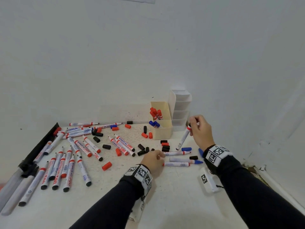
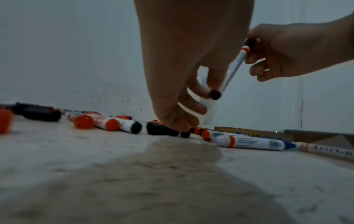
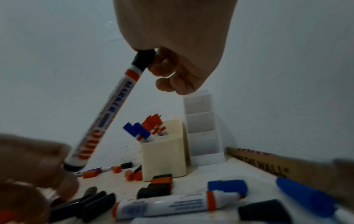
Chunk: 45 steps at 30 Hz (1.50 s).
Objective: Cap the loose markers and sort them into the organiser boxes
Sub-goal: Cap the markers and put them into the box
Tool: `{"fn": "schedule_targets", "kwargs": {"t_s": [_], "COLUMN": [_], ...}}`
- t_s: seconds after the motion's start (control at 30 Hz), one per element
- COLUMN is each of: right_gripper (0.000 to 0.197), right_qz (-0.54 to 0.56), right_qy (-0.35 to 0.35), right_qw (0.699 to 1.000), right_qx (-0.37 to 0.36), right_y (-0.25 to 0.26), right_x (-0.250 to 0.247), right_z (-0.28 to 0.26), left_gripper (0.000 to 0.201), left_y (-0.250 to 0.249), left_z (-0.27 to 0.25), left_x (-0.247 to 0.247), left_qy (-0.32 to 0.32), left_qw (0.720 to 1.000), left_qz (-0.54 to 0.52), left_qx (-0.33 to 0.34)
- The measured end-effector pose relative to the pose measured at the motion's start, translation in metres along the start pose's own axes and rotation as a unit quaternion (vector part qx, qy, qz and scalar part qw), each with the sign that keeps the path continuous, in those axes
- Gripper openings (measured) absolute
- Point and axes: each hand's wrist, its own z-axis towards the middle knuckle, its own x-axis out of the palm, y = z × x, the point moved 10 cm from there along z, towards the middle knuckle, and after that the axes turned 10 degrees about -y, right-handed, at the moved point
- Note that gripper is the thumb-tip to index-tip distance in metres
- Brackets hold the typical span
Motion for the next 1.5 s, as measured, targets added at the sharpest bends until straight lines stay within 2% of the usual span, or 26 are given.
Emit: {"fn": "schedule_targets", "kwargs": {"t_s": [0.1,0.2,0.33,0.47,0.6,0.7,0.93,1.1,1.2,1.27,1.4,1.5], "right_gripper": [0.013,0.009,0.017,0.022,0.027,0.028,0.029,0.014,0.012,0.012,0.015,0.029], "right_qz": [0.008,0.019,-0.011,-0.061,-0.077,-0.079,-0.077,-0.053,-0.054,-0.069,-0.091,-0.152], "right_qy": [-0.011,-0.011,-0.015,-0.017,0.002,-0.006,-0.027,-0.048,-0.057,-0.035,0.027,0.133], "right_qw": [1.0,1.0,0.999,0.992,0.99,0.991,0.989,0.986,0.981,0.984,0.992,0.979], "right_qx": [0.001,-0.007,-0.05,-0.111,-0.116,-0.108,-0.122,-0.151,-0.175,-0.162,-0.084,-0.013], "right_y": [-0.007,-0.005,0.008,0.029,0.04,0.039,0.041,0.054,0.063,0.059,0.038,0.022], "right_x": [-0.005,0.001,0.02,0.048,0.072,0.082,0.096,0.109,0.116,0.127,0.15,0.172], "right_z": [0.01,0.016,0.025,0.033,0.039,0.043,0.049,0.065,0.075,0.081,0.089,0.079], "left_gripper": [0.033,0.033,0.025,0.02,0.017,0.018,0.029,0.04,0.042,0.042,0.046,0.05], "left_y": [-0.007,-0.005,0.015,0.026,0.04,0.054,0.063,0.078,0.088,0.093,0.103,0.109], "left_z": [0.0,0.005,0.01,0.012,0.009,0.005,0.003,0.007,0.009,0.009,0.011,0.01], "left_x": [0.016,0.009,-0.01,-0.058,-0.108,-0.13,-0.15,-0.159,-0.163,-0.164,-0.165,-0.169], "left_qy": [0.035,0.024,0.022,-0.053,-0.161,-0.207,-0.246,-0.247,-0.239,-0.232,-0.213,-0.204], "left_qw": [0.988,0.982,0.993,0.998,0.97,0.947,0.938,0.937,0.935,0.934,0.94,0.947], "left_qz": [0.148,0.183,0.112,-0.043,-0.182,-0.243,-0.244,-0.242,-0.251,-0.258,-0.247,-0.227], "left_qx": [0.033,0.044,0.01,0.001,-0.013,-0.032,-0.018,-0.05,-0.071,-0.081,-0.1,-0.101]}}
